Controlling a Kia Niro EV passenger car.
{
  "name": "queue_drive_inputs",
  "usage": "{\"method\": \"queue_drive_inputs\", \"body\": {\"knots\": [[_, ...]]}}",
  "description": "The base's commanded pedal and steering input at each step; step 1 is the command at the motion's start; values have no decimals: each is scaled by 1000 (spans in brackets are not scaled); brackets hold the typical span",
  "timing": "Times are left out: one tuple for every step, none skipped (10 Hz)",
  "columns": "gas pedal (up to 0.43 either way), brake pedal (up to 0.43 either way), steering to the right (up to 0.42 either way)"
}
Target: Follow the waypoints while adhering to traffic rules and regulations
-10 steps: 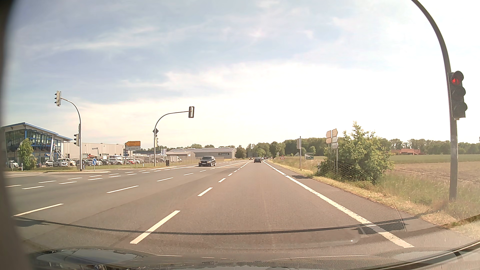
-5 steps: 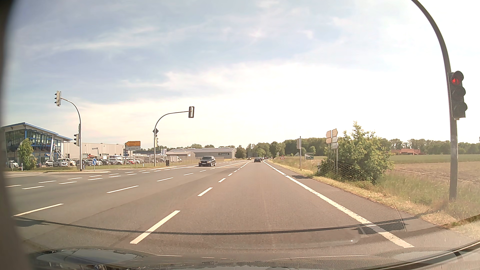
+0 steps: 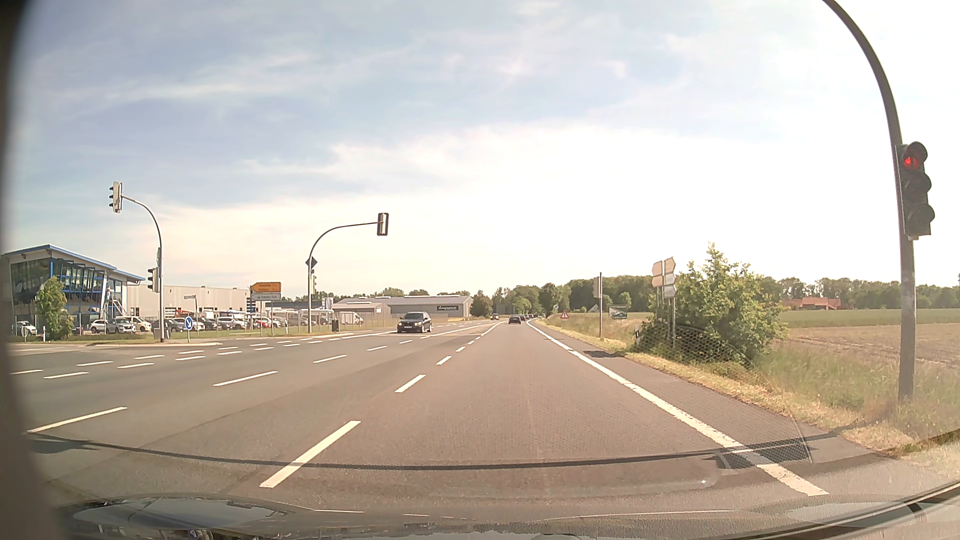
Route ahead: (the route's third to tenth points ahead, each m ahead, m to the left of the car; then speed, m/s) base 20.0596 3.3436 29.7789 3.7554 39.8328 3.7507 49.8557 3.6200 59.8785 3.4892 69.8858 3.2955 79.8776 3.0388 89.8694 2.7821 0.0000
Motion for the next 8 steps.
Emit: {"method": "queue_drive_inputs", "body": {"knots": [[0,250,-10],[0,250,-10],[0,250,-10],[0,244,-10],[0,238,-10],[0,183,-10],[0,67,-14],[0,0,-16]]}}
